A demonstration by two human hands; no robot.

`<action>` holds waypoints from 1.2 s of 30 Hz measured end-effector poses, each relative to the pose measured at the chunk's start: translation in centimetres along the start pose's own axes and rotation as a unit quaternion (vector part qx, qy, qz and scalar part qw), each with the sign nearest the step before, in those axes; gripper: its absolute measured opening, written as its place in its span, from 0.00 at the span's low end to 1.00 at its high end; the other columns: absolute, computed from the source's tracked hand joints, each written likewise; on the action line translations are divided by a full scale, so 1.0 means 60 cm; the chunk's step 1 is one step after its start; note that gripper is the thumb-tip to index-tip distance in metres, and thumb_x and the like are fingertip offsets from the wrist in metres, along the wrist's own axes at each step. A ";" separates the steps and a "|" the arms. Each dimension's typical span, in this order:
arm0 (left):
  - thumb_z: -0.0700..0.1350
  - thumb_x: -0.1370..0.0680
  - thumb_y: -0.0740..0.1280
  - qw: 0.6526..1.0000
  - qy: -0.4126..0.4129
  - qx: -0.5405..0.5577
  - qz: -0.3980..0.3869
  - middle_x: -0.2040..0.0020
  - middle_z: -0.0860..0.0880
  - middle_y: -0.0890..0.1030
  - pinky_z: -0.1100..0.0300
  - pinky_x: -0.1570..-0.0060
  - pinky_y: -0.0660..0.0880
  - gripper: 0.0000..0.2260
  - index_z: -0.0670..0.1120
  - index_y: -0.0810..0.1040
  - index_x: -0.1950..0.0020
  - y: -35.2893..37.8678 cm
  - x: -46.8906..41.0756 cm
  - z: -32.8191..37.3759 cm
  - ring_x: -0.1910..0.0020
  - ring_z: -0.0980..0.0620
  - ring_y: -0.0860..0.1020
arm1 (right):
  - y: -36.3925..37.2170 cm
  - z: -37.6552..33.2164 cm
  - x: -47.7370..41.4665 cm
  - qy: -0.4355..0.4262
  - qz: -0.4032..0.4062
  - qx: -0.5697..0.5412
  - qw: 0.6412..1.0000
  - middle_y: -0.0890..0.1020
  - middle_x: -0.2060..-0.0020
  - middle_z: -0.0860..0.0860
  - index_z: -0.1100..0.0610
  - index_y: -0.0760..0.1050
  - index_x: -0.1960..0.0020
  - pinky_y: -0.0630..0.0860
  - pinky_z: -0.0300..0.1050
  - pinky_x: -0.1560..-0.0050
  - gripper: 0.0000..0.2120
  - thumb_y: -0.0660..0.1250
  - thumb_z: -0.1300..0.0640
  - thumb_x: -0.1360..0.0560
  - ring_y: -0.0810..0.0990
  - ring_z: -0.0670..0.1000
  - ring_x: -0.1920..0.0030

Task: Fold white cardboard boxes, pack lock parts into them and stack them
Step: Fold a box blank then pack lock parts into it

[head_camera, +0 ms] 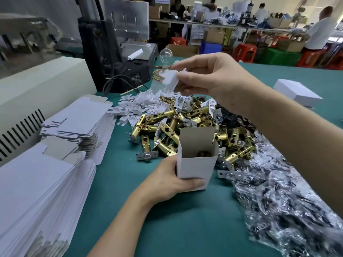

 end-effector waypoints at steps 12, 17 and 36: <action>0.37 0.26 0.80 0.999 -0.001 -0.002 0.043 0.47 0.51 0.87 0.66 0.49 0.78 0.17 0.49 0.83 0.40 0.000 0.004 0.013 0.46 0.56 0.85 | 0.023 -0.025 0.119 -0.090 -0.031 0.584 0.806 0.84 0.62 0.42 0.46 0.85 0.54 0.79 0.48 0.57 0.09 0.75 0.42 0.26 0.81 0.47 0.60; 0.42 0.29 0.81 0.999 -0.012 0.004 0.045 0.47 0.47 0.87 0.61 0.48 0.81 0.18 0.48 0.83 0.41 0.000 0.002 0.012 0.46 0.52 0.85 | 0.089 0.015 0.113 -0.045 -0.100 0.676 0.729 0.78 0.65 0.45 0.43 0.82 0.53 0.65 0.41 0.68 0.04 0.67 0.47 0.23 0.80 0.53 0.57; 0.44 0.28 0.80 0.999 0.028 0.002 0.034 0.45 0.49 0.86 0.61 0.43 0.80 0.16 0.57 0.84 0.43 0.002 -0.002 0.013 0.44 0.54 0.84 | -0.182 0.089 0.035 0.049 0.158 0.494 0.853 0.85 0.62 0.50 0.54 0.84 0.53 0.79 0.48 0.56 0.17 0.65 0.43 0.19 0.82 0.50 0.60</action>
Point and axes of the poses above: each hand's wrist, its own x-axis away from the middle knuckle, its own y-axis out of the palm, z = x × y, the point moved 6 cm from there along -x, towards the middle knuckle
